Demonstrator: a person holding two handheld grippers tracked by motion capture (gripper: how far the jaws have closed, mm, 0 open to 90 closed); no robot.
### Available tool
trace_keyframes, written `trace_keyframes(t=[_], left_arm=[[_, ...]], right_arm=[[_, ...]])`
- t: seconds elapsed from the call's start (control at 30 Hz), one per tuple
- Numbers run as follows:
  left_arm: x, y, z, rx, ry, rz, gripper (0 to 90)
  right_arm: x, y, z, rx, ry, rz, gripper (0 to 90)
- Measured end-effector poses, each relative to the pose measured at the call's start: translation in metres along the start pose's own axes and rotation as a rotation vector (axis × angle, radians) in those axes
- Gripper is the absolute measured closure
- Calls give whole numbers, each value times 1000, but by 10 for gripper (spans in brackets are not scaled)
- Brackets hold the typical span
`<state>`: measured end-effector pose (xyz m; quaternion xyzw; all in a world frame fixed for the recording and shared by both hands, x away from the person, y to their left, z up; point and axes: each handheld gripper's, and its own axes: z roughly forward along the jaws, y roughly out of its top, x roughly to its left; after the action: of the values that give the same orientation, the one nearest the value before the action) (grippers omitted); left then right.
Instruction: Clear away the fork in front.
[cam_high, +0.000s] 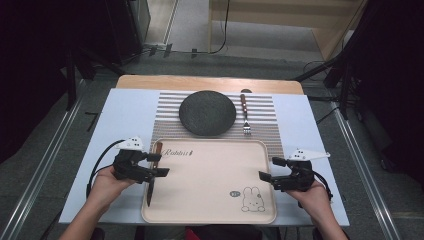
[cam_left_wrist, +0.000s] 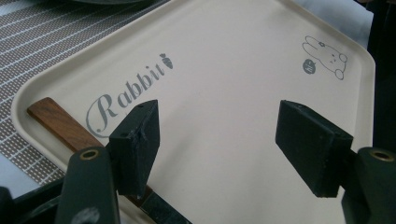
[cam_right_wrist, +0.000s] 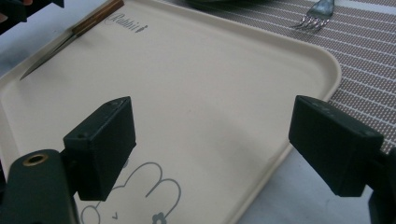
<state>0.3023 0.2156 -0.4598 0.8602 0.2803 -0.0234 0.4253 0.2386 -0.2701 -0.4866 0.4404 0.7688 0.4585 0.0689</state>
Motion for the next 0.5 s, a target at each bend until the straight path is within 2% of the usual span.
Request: trace_keyframes(t=[0.07, 0.2, 0.27, 0.33, 0.5], left_arm=[[0, -1, 0, -3, -7, -6, 273], [0, -4, -2, -4, -8, -5, 263], [0, -5, -3, -6, -14, -5, 263], [1, -6, -3, -1, -14, -11, 222], [2, -9, -6, 0, -10, -12, 219]], right_arm=[[-2, 2, 1, -5, -13, -3, 138], [-6, 8, 2, -14, -29, 31, 138], [-8, 11, 3, -15, -24, 28, 138], [-9, 14, 4, -13, -26, 27, 138], [-13, 21, 9, -11, -35, 26, 138]])
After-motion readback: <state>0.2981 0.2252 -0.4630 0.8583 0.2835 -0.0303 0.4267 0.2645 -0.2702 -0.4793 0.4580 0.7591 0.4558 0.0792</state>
